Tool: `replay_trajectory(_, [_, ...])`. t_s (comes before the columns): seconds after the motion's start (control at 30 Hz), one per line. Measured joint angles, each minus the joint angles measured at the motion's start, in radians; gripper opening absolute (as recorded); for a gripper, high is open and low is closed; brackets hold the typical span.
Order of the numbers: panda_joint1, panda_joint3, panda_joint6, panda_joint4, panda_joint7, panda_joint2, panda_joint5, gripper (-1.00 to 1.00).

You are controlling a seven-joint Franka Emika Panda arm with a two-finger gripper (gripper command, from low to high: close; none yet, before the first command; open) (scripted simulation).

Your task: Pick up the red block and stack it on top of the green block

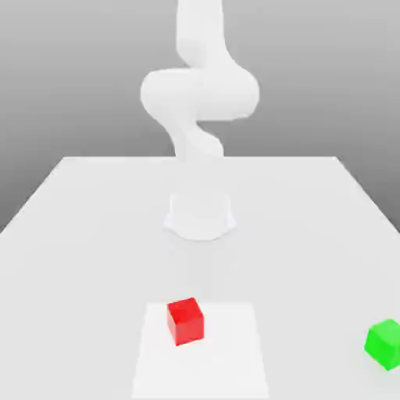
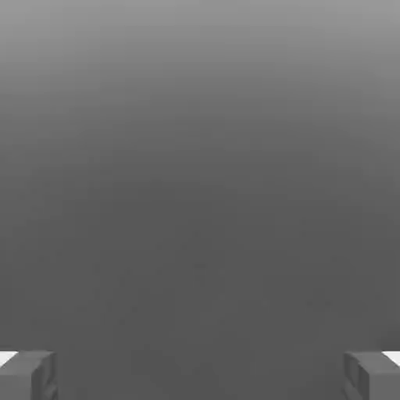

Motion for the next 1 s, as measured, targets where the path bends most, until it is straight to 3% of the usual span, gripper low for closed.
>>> replay_trajectory(0.47, [-0.264, 0.216, 0.276, -0.286, 0.692, 0.459, -0.08, 0.0])
replay_trajectory(0.77, [-0.293, 0.226, 0.445, -0.448, 1.0, 0.707, 0.002, 0.0])
replay_trajectory(1.0, [-0.288, 0.192, 0.517, -0.43, 1.106, 0.811, -0.113, 0.0])
